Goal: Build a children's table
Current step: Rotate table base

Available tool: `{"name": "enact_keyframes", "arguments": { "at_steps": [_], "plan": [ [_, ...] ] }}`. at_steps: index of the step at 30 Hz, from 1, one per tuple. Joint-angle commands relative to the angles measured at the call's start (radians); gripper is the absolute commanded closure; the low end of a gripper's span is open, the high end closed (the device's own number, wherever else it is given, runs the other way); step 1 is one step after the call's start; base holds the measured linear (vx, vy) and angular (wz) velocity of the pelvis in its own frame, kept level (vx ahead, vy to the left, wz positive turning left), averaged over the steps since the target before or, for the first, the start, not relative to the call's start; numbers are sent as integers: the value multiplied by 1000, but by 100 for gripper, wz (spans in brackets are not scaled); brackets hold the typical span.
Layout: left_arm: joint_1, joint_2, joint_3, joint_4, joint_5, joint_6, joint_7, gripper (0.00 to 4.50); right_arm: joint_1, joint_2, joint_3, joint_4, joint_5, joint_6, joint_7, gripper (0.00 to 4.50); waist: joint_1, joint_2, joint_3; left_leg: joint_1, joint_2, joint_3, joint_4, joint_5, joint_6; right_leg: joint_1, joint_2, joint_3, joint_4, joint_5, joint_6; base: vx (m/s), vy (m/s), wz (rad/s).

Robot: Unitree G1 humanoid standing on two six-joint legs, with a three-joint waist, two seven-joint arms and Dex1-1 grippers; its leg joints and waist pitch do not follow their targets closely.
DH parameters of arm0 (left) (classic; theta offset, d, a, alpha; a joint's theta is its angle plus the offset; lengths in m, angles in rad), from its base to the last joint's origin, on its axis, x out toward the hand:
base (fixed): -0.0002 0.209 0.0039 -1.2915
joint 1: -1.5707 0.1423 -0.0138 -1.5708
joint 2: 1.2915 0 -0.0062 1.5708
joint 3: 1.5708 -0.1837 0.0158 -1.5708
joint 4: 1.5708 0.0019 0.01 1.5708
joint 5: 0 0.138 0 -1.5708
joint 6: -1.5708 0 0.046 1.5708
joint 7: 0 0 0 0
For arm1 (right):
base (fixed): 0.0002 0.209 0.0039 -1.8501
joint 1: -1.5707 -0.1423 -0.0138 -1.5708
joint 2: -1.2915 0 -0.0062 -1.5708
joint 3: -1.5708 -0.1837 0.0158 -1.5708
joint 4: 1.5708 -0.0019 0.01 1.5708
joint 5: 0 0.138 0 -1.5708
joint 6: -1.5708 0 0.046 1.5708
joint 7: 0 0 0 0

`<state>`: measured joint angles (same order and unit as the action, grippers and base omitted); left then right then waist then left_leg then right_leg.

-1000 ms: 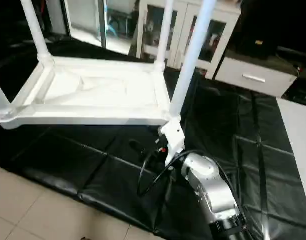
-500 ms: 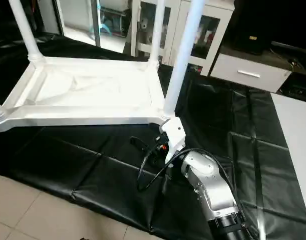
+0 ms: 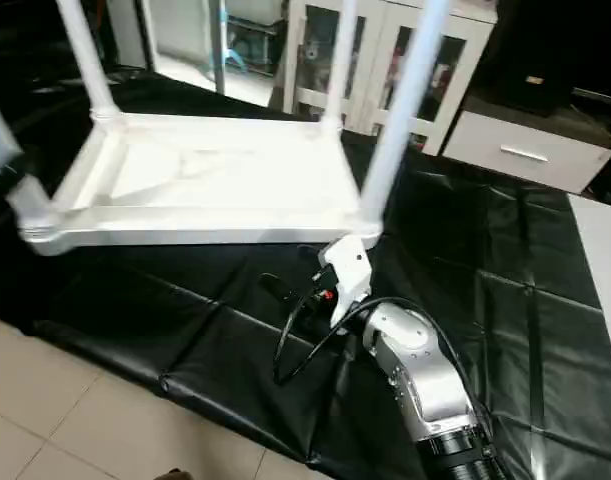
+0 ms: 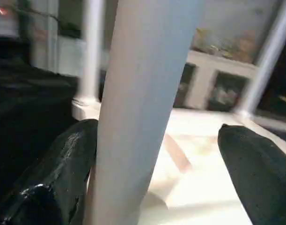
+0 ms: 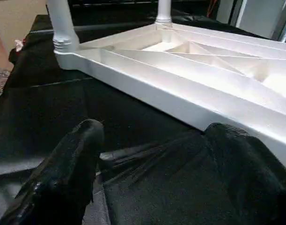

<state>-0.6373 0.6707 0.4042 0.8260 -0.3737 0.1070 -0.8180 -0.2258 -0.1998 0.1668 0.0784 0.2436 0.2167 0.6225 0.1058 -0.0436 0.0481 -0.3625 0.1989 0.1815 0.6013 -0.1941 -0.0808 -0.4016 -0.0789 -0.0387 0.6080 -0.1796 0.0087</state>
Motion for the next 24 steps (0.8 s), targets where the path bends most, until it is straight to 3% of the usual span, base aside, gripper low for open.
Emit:
{"name": "enact_keyframes", "arguments": {
  "at_steps": [1,2,3,4,5,6,7,13,15,16,17,20,22,23,24],
  "plan": [
    [59,0,-112,-71,-23,126,-188,2,-3,-14,-13,-32,10,8,10,72,-9,36,-49,26,33,-16,-103,-370,-82,23,-60,39,-62,-247,-186,0,0,0],
    [59,0,-112,-71,-23,126,-188,2,-3,-14,-13,-32,10,8,10,72,-10,40,-49,29,33,-15,-104,-380,-85,20,-58,39,-64,-253,-186,0,0,0],
    [126,24,-179,-177,-52,207,-304,2,2,-19,-18,-39,11,9,10,72,-12,42,-49,31,33,-13,-104,-386,-88,17,-56,40,-63,-254,-188,0,0,0],
    [151,33,-204,-217,-62,239,-343,2,4,-20,-19,-41,12,10,9,72,-12,39,-47,26,36,-16,-107,-388,-87,22,-58,40,-63,-255,-190,0,0,0],
    [201,44,-252,-317,-89,302,-390,2,8,-23,-24,-45,12,10,7,72,-12,44,-47,31,34,-12,-105,-390,-86,17,-55,42,-61,-252,-193,0,0,0],
    [203,44,-255,-323,-91,306,-391,2,9,-23,-24,-45,12,10,7,72,-14,43,-48,27,36,-14,-106,-384,-85,22,-56,41,-60,-241,-196,0,0,0],
    [233,34,-289,-407,-115,347,-398,2,13,-23,-29,-48,12,11,3,72,-12,44,-50,29,34,-11,-104,-368,-80,21,-54,41,-59,-221,-204,0,0,0],
    [215,-67,-388,-544,-101,378,-360,2,17,-25,-41,-61,17,16,-6,72,-18,39,-50,20,28,-10,-101,-338,-68,34,-52,39,-62,-221,-200,0,0,0],
    [211,-80,-403,-568,-103,393,-356,2,18,-26,-44,-65,19,18,-8,72,-25,42,-51,19,27,-10,-99,-332,-66,35,-50,38,-63,-212,-201,0,0,0],
    [187,-131,-442,-592,-73,390,-319,2,22,-29,-54,-74,21,20,-14,72,-28,39,-52,15,26,-10,-97,-307,-59,40,-49,39,-61,-195,-205,0,0,0],
    [187,-131,-442,-592,-73,390,-319,2,22,-29,-54,-74,21,20,-14,72,-25,40,-54,19,26,-7,-92,-283,-51,38,-49,39,-62,-171,-210,0,0,0],
    [103,-282,-540,-535,36,307,-211,2,25,-37,-68,-78,22,23,-24,72,-22,47,-55,18,24,-6,-86,-248,-38,41,-47,38,-63,-140,-217,0,0,0],
    [84,-337,-574,-517,51,293,-199,2,30,-40,-72,-87,20,24,-29,72,-21,40,-55,10,24,-6,-85,-223,-29,48,-48,38,-61,-127,-215,0,0,0],
    [71,-373,-602,-507,66,284,-188,2,34,-43,-77,-96,20,28,-35,72,-25,52,-55,10,23,-6,-84,-218,-28,46,-47,38,-65,-120,-211,0,0,0],
    [60,-409,-627,-495,80,277,-169,2,39,-45,-84,-104,20,32,-40,72,-27,45,-57,5,21,-8,-82,-208,-25,53,-46,38,-61,-107,-213,0,0,0]
  ]
}}
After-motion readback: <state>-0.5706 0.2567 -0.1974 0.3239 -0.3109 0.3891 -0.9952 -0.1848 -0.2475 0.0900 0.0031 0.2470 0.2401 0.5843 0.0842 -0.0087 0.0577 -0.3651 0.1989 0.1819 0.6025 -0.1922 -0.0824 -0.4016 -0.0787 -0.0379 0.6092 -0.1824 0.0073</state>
